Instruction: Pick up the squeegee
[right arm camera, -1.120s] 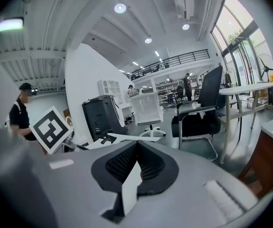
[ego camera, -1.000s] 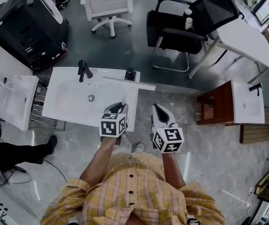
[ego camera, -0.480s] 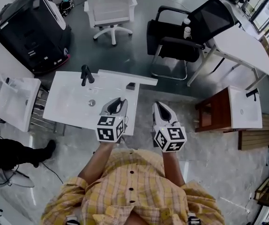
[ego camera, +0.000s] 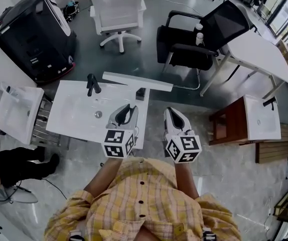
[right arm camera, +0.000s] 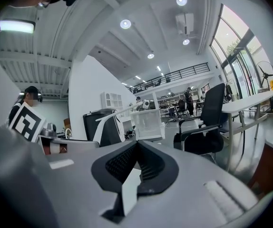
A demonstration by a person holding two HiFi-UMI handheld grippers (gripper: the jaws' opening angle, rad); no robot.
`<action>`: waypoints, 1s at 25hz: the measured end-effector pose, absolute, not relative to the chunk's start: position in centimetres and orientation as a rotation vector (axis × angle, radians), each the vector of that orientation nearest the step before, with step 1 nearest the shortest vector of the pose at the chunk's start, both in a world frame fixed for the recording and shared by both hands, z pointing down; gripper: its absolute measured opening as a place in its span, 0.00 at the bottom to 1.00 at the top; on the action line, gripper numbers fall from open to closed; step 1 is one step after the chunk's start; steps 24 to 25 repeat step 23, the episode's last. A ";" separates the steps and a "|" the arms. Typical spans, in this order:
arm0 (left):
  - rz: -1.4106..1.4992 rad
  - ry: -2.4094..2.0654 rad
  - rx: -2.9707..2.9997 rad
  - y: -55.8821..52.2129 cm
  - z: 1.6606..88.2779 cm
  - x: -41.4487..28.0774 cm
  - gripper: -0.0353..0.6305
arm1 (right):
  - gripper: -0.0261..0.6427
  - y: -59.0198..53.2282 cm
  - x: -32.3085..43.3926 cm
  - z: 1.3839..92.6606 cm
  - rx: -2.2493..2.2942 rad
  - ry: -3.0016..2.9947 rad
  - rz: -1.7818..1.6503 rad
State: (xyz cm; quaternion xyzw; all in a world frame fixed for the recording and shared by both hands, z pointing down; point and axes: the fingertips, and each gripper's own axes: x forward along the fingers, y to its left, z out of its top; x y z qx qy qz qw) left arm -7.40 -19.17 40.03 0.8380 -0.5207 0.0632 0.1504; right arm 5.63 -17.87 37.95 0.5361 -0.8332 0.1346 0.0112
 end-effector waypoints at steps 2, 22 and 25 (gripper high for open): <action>0.170 -1.505 2.414 -19.3 39.8 -7.4 0.19 | 0.04 -18.1 5.7 37.9 1.672 -2.600 0.417; 0.129 -1.538 2.366 -19.7 40.2 -7.9 0.19 | 0.04 -18.7 6.0 38.1 1.632 -2.599 0.408; 0.129 -1.538 2.365 -19.8 40.2 -7.9 0.19 | 0.04 -18.9 6.0 38.1 1.631 -2.599 0.405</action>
